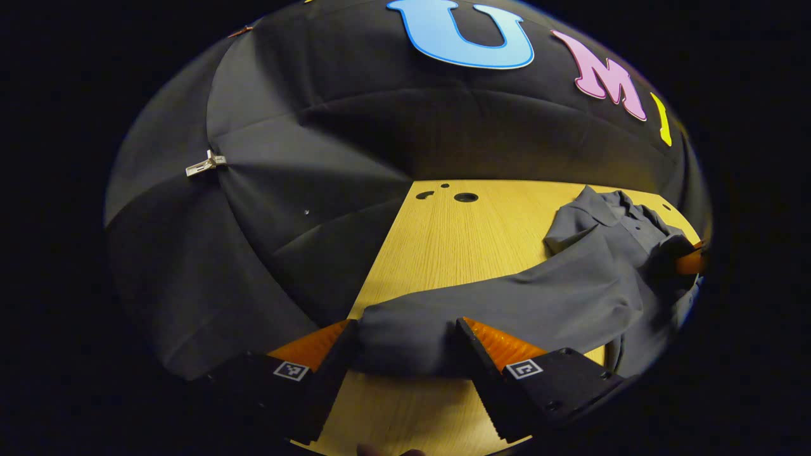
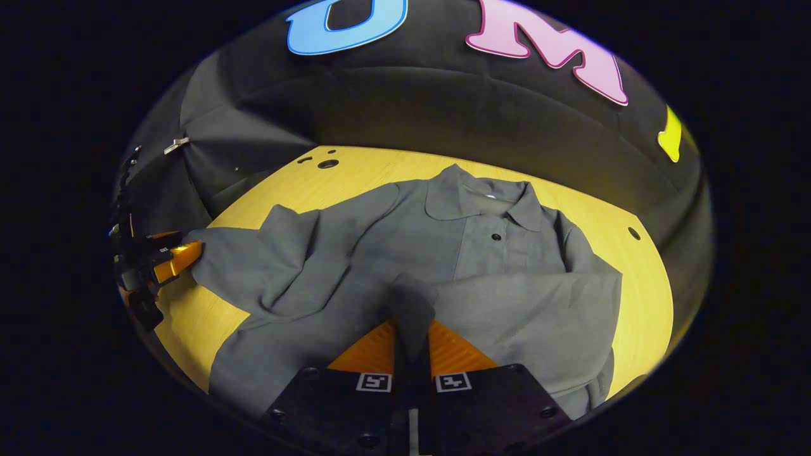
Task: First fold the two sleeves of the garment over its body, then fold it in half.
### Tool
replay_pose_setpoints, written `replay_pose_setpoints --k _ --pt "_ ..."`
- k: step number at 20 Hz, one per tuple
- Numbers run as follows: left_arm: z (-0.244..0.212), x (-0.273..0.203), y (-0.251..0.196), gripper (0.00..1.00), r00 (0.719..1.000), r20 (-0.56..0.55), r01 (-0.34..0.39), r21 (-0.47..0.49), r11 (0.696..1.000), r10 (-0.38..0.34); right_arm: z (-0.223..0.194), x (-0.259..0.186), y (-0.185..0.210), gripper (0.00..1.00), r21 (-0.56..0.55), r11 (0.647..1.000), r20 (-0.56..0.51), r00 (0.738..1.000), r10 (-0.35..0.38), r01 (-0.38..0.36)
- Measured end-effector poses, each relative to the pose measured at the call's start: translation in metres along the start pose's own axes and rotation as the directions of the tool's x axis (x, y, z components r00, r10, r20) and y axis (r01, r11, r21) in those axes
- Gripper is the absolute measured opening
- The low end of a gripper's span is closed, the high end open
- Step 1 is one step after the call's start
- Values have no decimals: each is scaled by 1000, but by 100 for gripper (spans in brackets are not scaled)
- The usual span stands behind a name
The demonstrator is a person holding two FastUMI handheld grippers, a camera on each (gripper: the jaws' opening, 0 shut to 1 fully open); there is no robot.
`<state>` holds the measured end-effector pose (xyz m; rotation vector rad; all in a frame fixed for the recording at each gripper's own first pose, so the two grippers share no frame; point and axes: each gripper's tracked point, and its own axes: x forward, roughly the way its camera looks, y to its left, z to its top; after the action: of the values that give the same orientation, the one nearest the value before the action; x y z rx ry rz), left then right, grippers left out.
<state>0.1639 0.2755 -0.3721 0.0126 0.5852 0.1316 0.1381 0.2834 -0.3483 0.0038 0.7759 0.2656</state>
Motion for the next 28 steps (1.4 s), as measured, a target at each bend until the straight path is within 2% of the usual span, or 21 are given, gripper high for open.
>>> replay_pose_setpoints --k 1,3,4,6,7,9,11,12,14,17,19,23,25,28 --pt "-4 2 1 96 1000 -13 -1 -1 1000 1 -4 0 5 10 8 1000 -14 1000 17 -17" --pt "-10 8 0 97 999 -42 -5 5 1000 5 -17 -3 19 17 19 997 -53 996 70 -69" --pt "-12 10 -2 97 999 -54 -4 8 1000 4 -21 -6 25 25 24 995 -65 994 93 -92" --pt "-19 13 -2 98 997 -80 -4 14 1000 5 -26 -13 40 32 43 987 -87 983 159 -156" --pt "-18 14 -3 98 997 -76 -5 10 1000 6 -30 -14 51 24 60 978 -97 974 206 -201" --pt "-20 14 -2 99 997 -78 -14 15 1000 15 -28 -29 69 62 95 955 -84 954 289 -281" --pt "-19 15 -5 98 997 -73 -23 9 1000 24 -21 -44 68 70 99 948 -51 950 308 -302" --pt "-19 16 -9 99 997 -76 -15 4 1000 15 -18 -50 58 74 92 954 -35 956 290 -286" --pt "-18 18 -24 86 995 -78 58 18 998 -56 -10 -64 35 74 103 964 3 969 248 -247" --pt "-13 19 -23 20 996 -83 21 57 998 -16 8 -92 -17 74 185 967 82 984 160 -173" --pt "-4 9 -34 11 996 -74 46 58 997 -42 14 -113 -63 74 225 969 119 990 76 -101" --pt "30 -24 -54 10 998 4 63 54 997 -64 2 -151 -142 74 284 958 152 985 -77 31" --pt "49 -51 -64 10 997 33 70 22 997 -71 -10 -163 -174 74 287 955 146 981 -125 79" --pt "71 -86 -76 9 994 78 72 -9 997 -72 -29 -173 -207 74 290 950 130 979 -159 116"
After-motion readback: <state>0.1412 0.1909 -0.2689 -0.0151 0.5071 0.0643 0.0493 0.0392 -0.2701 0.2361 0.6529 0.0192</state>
